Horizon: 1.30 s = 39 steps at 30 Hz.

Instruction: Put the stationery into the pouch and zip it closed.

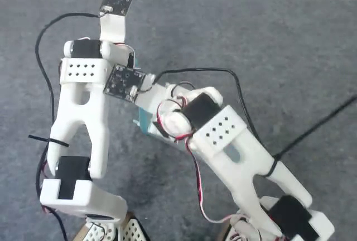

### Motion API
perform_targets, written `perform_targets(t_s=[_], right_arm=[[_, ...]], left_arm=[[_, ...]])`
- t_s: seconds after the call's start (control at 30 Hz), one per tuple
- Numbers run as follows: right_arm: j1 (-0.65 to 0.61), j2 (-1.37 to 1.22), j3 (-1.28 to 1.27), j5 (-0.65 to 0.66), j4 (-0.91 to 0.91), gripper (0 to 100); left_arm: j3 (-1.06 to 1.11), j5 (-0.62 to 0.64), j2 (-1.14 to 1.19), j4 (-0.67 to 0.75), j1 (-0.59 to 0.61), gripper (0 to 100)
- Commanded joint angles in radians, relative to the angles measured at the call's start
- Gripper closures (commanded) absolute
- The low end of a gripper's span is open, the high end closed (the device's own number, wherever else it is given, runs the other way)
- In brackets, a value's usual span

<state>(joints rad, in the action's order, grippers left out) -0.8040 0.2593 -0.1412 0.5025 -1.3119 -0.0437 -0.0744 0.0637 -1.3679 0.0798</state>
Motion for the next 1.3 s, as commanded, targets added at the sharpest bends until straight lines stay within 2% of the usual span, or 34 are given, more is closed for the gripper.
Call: perform_targets(t_s=[0.0, 0.57, 0.87, 1.03, 1.17, 1.27], right_arm=[[0.03, -0.027, 0.043, 0.017, 0.053, 79.8], [0.03, -0.249, 0.12, 0.014, 0.208, 80.1], [0.008, -0.266, 0.114, 0.012, 0.272, 80.1], [0.008, -0.268, 0.114, -0.072, 0.297, 80.1], [0.01, -0.265, 0.114, -0.08, 0.295, 80.1], [0.013, -0.26, 0.12, -0.155, 0.302, 80.1]], left_arm=[[-0.005, -0.018, -0.02, 0.0, 0.0, 99], [0.047, -0.066, -0.02, 0.043, 0.038, 99], [0.044, -0.063, -0.018, 0.044, 0.08, 99], [0.038, 0.054, -0.026, 0.066, 0.115, 99], [0.022, 0.124, -0.021, 0.094, 0.133, 99], [0.022, 0.141, -0.02, 0.097, 0.13, 99]])
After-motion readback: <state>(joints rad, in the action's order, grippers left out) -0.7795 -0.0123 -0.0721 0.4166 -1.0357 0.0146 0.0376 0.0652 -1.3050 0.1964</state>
